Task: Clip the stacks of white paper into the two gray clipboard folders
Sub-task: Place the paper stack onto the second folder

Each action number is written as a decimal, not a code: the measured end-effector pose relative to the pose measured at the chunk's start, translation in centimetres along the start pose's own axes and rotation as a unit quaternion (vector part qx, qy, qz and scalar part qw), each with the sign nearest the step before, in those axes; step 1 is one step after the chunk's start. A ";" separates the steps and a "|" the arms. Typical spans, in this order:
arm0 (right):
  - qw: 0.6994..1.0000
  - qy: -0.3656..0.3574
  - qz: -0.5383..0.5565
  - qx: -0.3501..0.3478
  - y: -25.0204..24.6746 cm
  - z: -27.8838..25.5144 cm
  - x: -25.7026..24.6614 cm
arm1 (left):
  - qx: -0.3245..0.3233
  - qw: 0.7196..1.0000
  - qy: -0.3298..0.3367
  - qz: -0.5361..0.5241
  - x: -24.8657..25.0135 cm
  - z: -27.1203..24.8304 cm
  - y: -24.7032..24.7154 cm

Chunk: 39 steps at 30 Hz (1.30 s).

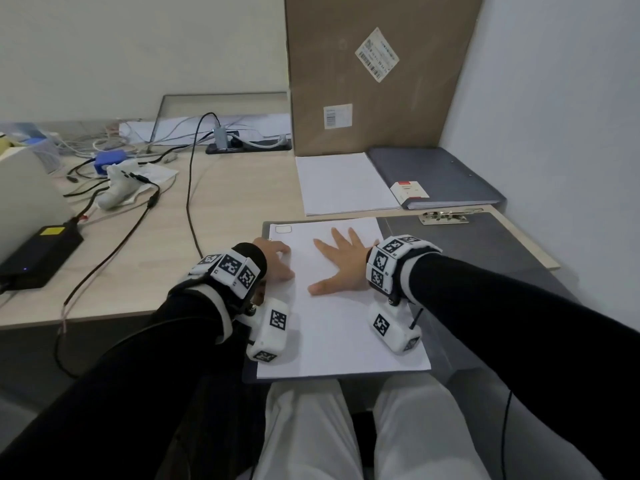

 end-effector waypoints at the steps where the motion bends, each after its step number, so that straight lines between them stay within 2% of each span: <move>1: 1.000 0.001 -0.006 -0.004 0.4 0.3 0.1 | 0.003 1.000 0.002 -0.006 0.0 0.1 0.0; 5: 1.000 0.004 -0.015 -0.018 0.7 0.9 0.5 | 0.016 0.999 0.018 -0.041 0.0 0.2 0.2; 7: 1.000 0.005 -0.016 -0.019 0.6 0.9 0.5 | 0.027 0.991 0.020 -0.133 -0.5 0.2 0.1; 8: 1.000 0.006 -0.013 -0.018 0.6 0.9 0.5 | 0.043 0.977 0.009 -0.207 -1.2 0.4 -0.2; 9: 1.000 0.005 -0.009 -0.018 0.6 0.9 0.6 | 0.065 0.952 -0.007 -0.299 -2.1 0.7 -0.4; 11: 1.000 0.004 -0.001 -0.018 0.6 1.0 0.6 | 0.101 0.882 -0.040 -0.459 -3.8 0.9 -0.7; 12: 1.000 0.004 0.001 -0.019 0.7 1.0 0.6 | 0.108 0.856 -0.053 -0.502 -4.5 0.8 -0.7; 15: 1.000 0.007 0.005 -0.020 0.7 0.9 0.5 | 0.147 0.827 -0.077 -0.537 -6.2 0.6 -1.2; 17: 1.000 0.009 0.008 -0.023 0.6 0.8 0.5 | 0.149 0.821 -0.084 -0.545 -7.1 0.7 -1.5; 20: 1.000 0.011 0.008 -0.025 0.6 0.7 0.5 | 0.103 0.852 -0.076 -0.507 -7.4 0.6 -1.4; 23: 1.000 0.014 0.007 -0.024 0.7 0.8 0.6 | 0.039 0.903 -0.020 -0.428 -6.5 0.2 -0.4; 25: 1.000 0.016 0.005 -0.023 0.7 0.8 0.6 | -0.016 0.921 0.026 -0.387 -5.8 -0.1 0.4; 27: 1.000 0.018 0.005 -0.024 0.6 0.7 0.5 | -0.066 0.927 0.060 -0.363 -5.2 -0.7 1.0; 30: 1.000 0.020 0.005 -0.024 0.6 0.6 0.4 | -0.102 0.925 0.081 -0.357 -4.9 -1.4 1.4; 34: 0.999 0.022 0.005 -0.027 0.6 0.6 0.5 | -0.124 0.935 0.091 -0.319 -4.8 -1.8 1.6; 36: 0.999 0.022 0.006 -0.028 0.6 0.6 0.5 | -0.141 0.935 0.122 -0.300 -4.3 -2.2 1.8; 39: 0.999 0.023 0.002 -0.027 0.7 0.8 0.6 | -0.128 0.946 0.116 -0.273 -4.1 -2.0 2.3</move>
Point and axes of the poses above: each hand's wrist, its own z-axis towards the middle knuckle, its own y-axis out of the palm, x = y × z, the point moved 8 cm from there along z, towards the middle knuckle, and after that the axes turned 14 degrees about z, right-handed, at the moved point
